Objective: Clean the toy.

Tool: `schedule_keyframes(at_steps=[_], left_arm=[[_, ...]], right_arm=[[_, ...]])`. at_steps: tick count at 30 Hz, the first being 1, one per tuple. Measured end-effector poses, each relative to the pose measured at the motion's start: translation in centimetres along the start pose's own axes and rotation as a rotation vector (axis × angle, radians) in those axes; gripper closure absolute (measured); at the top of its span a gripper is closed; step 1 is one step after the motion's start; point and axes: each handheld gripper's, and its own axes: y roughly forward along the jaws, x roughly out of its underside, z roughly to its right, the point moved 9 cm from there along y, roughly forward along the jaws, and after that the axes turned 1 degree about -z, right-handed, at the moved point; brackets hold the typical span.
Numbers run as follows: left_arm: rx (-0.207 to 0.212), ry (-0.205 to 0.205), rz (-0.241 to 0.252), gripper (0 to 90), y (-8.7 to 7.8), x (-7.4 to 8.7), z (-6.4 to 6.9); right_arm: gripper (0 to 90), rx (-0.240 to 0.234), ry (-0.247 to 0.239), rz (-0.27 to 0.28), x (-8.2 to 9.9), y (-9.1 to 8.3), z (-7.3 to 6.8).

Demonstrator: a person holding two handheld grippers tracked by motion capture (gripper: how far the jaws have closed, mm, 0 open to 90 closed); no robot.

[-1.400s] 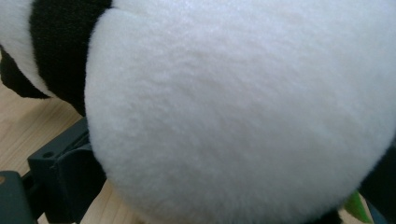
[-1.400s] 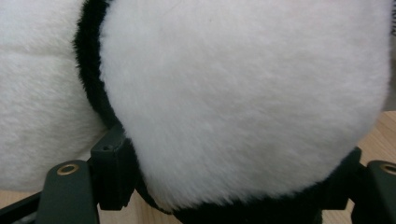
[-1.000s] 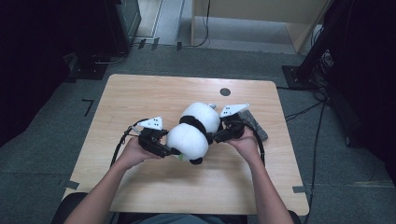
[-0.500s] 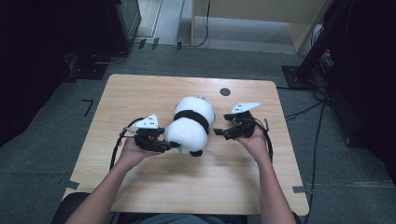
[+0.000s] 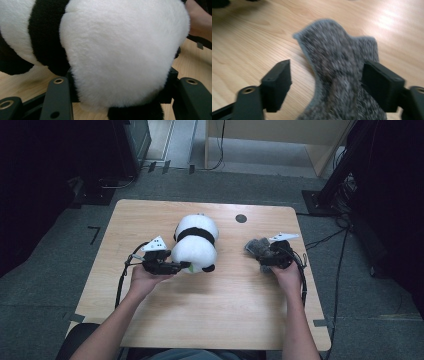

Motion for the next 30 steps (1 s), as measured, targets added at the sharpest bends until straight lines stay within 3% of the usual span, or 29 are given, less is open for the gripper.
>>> schedule_keyframes(at_steps=[4, 7, 9, 11, 13, 16, 20, 24, 30], left_arm=[[-0.003, 0.003, 0.017, 40.3, 0.1, -0.3, 0.1], [-0.006, -0.002, 0.014, 40.3, 0.1, -0.2, 0.0], [-0.011, -0.008, 0.013, 40.2, 0.2, -0.2, 0.0], [-0.011, -0.008, 0.017, 40.3, 0.2, -0.2, 0.0], [-0.016, 0.001, 0.02, 40.3, 0.3, -0.3, 0.1], [-0.024, 0.003, 0.022, 40.3, 0.4, -0.3, 0.1], [-0.031, -0.001, 0.014, 40.2, 0.6, -0.2, 0.1], [-0.033, 0.002, 0.008, 39.8, 0.9, -0.2, 0.2], [-0.036, -0.006, -0.008, 39.2, 1.2, 0.1, 0.2]], right_arm=[[42.9, 0.062, 0.042, -0.049, 1.2, 0.9, 0.9], [55.0, 0.066, 0.075, -0.069, 1.9, 1.5, 1.2], [69.6, 0.082, 0.078, -0.051, 1.8, 1.4, 1.3], [73.8, 0.088, 0.082, -0.026, 1.5, 1.0, 1.2], [74.5, 0.053, 0.096, 0.009, 0.8, 0.4, 0.6], [74.5, 0.005, 0.105, 0.091, -0.6, -1.1, -0.9], [74.5, -0.082, 0.067, 0.222, -3.5, -4.0, -4.4], [74.3, -0.14, 0.013, 0.26, -5.2, -4.9, -7.6], [73.9, -0.219, -0.06, 0.268, -6.7, -5.3, -11.9]])
